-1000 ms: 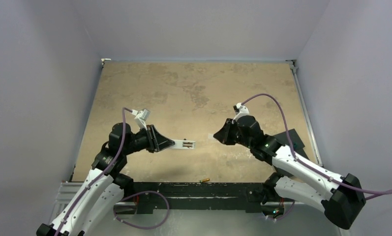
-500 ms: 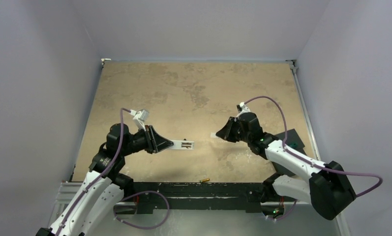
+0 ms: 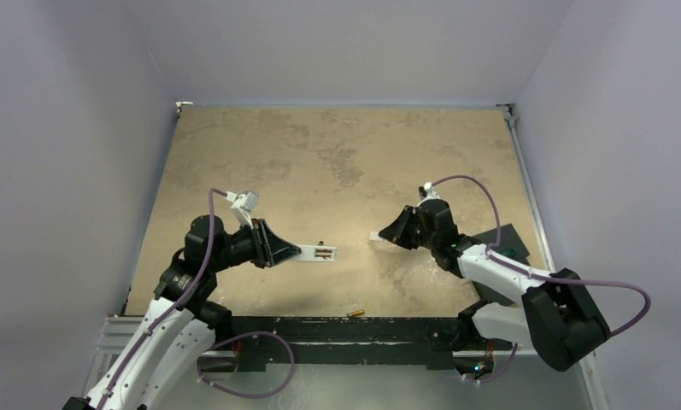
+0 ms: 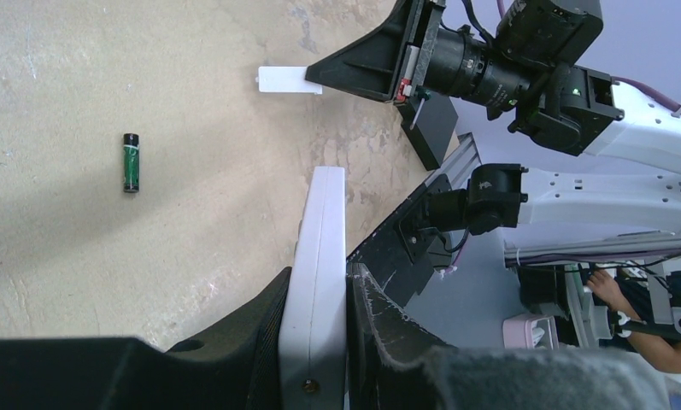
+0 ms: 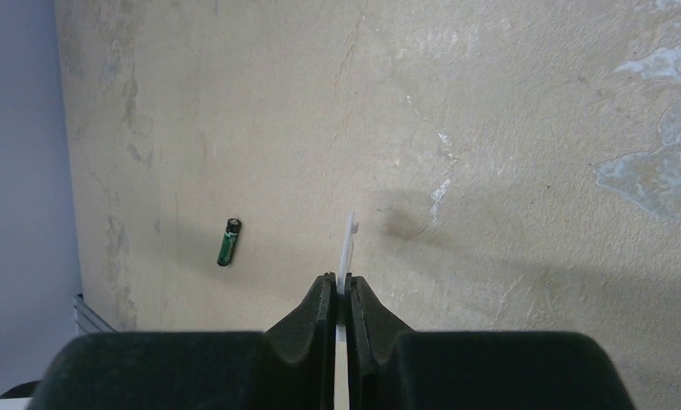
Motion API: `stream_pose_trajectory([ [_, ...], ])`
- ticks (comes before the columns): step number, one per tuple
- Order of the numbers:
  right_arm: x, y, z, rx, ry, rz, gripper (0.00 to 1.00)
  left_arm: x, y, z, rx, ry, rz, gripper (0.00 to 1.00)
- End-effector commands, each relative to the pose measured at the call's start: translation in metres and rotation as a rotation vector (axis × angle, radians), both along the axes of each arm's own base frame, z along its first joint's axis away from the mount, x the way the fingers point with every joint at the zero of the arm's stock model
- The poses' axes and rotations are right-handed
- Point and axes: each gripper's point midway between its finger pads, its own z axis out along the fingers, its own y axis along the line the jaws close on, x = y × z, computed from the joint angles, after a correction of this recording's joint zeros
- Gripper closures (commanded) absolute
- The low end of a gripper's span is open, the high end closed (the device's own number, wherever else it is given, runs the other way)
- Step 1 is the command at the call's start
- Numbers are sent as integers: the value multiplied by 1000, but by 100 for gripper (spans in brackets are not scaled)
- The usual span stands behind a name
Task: Load the batteries into the remote control
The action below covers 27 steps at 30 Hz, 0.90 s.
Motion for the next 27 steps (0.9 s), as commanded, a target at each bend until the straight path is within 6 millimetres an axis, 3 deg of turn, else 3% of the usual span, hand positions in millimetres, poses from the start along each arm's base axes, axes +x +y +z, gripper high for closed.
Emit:
stream_pose_trajectory([
  [1,8,5,8,58,-35,-13,100,2,-2,19,-23,-63,-9,100],
  [15,7,2,-12,65,6,-27,97,4,-4,19,-34,-51,-14,100],
  [27,5,-4,-27,54,35,-42,78,7,-5,18,-36,-43,-7,100],
])
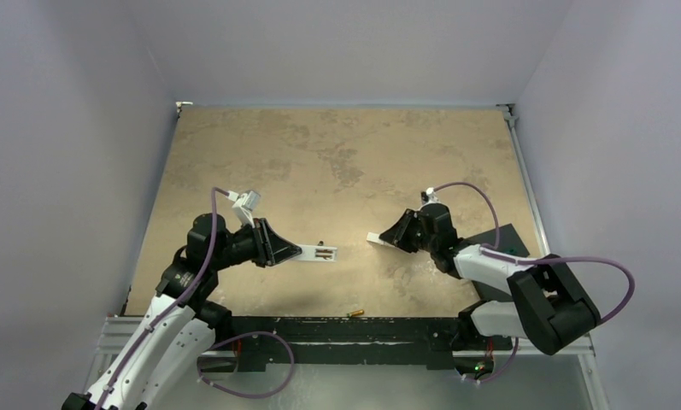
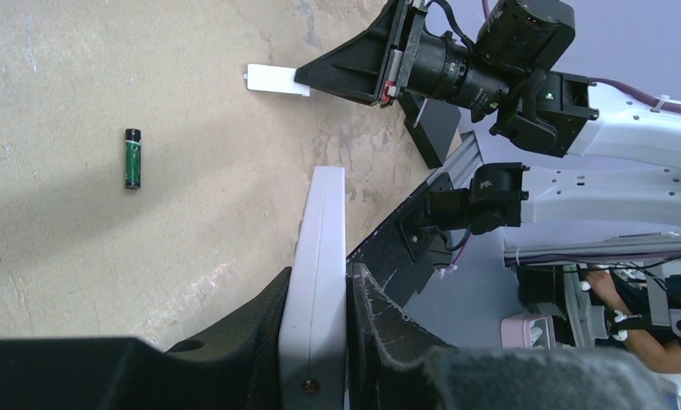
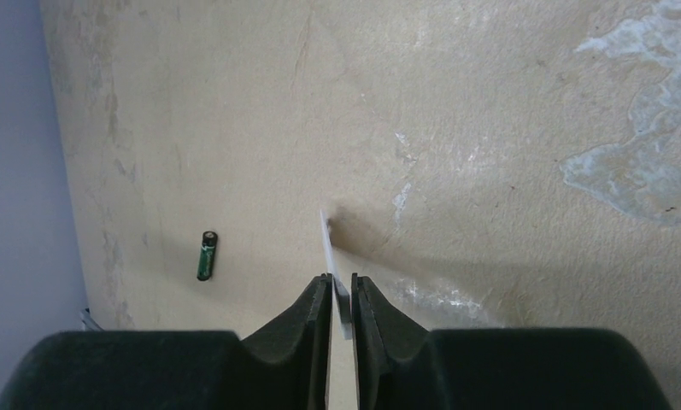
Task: Load the batteries into the remote control
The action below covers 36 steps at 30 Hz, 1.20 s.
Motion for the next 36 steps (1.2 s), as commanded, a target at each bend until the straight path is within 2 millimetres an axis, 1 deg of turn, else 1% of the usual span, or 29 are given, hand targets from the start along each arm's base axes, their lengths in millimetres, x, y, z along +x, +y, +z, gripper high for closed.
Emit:
stream_pose_trajectory([
  [1,1,-1,-1,11,-7,0,76,4,-4,21,-39,-66,-8,100],
  [2,1,-1,-2,10,-5,-2,73,4,-3,21,-39,-65,-8,100],
  [7,0,-3,-4,7,-2,-7,68,4,-2,19,-37,-62,-1,100],
  [12,0,-6,-5,-7,1,-14,55,4,-1,17,-29,-60,9,100],
  [13,0,-7,-5,-13,2,-16,54,4,0,17,-29,-61,10,100],
  [16,0,-10,-3,-33,2,-24,52,3,0,18,-29,-65,11,100],
  [22,-2,-20,6,-75,-17,-47,48,1,2,19,-24,-68,16,100],
  [24,-4,-23,9,-88,-21,-47,45,1,2,19,-25,-69,14,100],
  [28,-12,-25,17,-91,-33,-20,41,0,2,22,-26,-77,13,100],
  [34,-25,-28,29,-96,-69,23,41,-1,2,22,-25,-82,9,100],
  [36,-30,-24,34,-72,-77,50,42,-1,2,23,-26,-83,8,100],
])
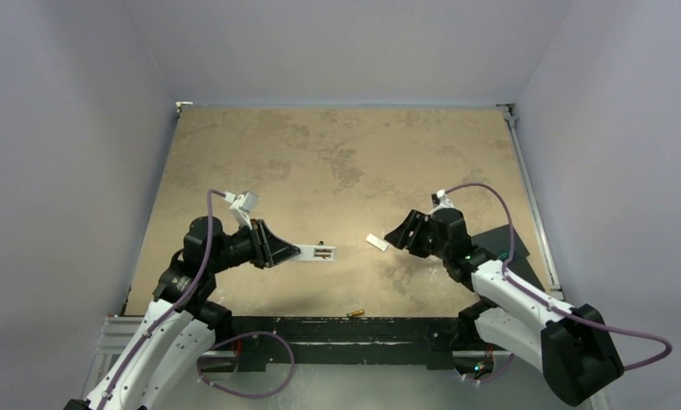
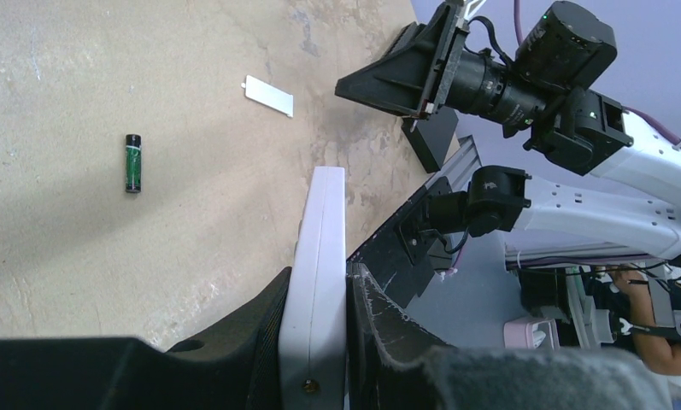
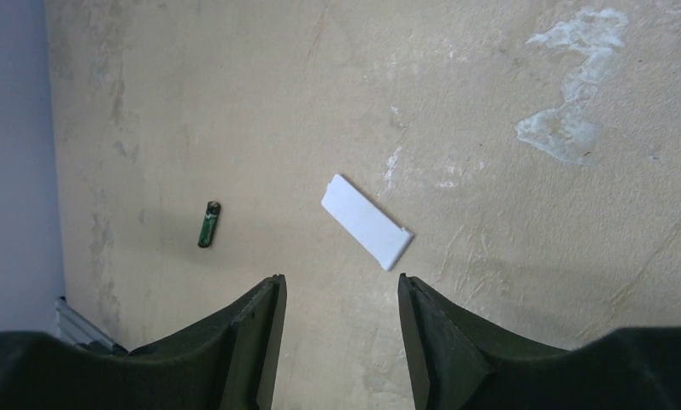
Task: Load the batteries into the remote control
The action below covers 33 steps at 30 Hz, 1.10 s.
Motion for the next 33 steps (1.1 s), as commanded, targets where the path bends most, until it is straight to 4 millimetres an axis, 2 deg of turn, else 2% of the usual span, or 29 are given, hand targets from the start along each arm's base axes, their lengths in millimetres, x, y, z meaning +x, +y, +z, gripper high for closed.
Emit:
stream_pose_trajectory([
  [1,-11,4,11,14,-22,69,43,2,-1,18,-20,-58,-1,100],
  [7,-32,10,10,36,14,125,44,4,-1,19,-20,-65,-2,100],
  [17,-58,47,25,37,7,201,44,6,-1,19,-6,-70,-2,100],
  [22,-74,61,26,16,15,229,44,8,5,20,35,-87,18,100],
  [33,-106,71,18,-49,51,240,44,10,9,26,72,-117,33,100],
])
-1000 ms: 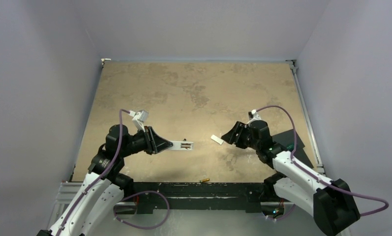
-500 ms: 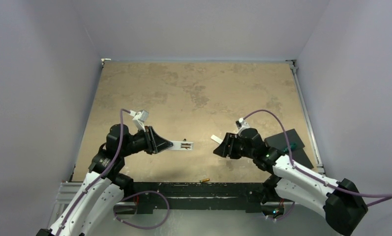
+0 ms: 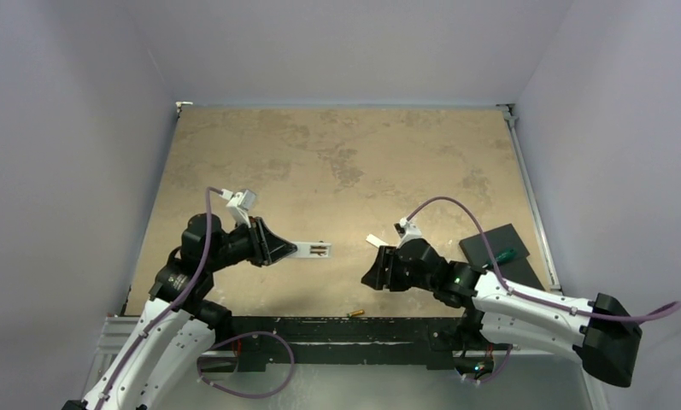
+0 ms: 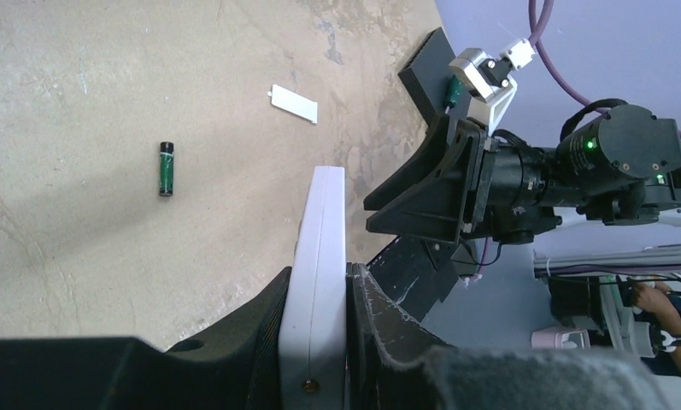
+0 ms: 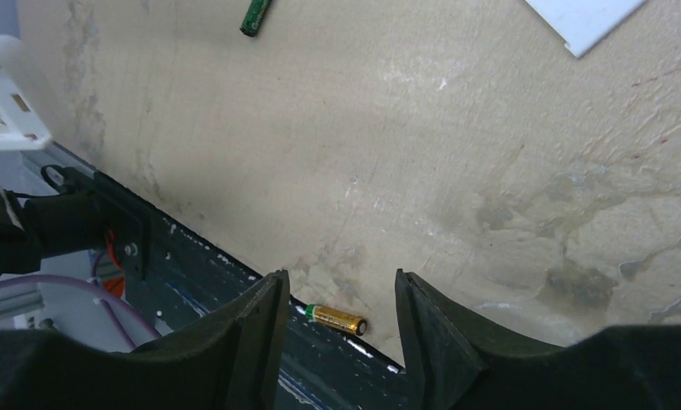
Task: Load the batteries into the remote control
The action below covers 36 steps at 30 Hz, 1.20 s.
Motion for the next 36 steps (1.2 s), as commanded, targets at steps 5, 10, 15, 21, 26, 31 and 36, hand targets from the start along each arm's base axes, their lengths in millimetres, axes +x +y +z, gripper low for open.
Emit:
stream_pose_trajectory([
  [5,-15,10,12,-29,-11,-40,44,5,4,29,20,-100,8,100],
  [10,-31,17,7,-63,2,-21,43,8,9,41,43,-134,28,100],
  [15,-45,23,0,-110,11,-26,42,13,13,47,70,-164,51,100],
  [21,-59,26,-2,-152,25,-54,41,16,13,52,73,-192,49,100],
  [26,-69,34,-5,-157,45,-73,41,20,11,51,84,-197,39,100],
  [31,-77,38,-17,-190,65,-101,41,22,10,54,88,-221,28,100],
  [36,-77,42,-26,-225,68,-138,41,24,10,62,99,-253,22,100],
])
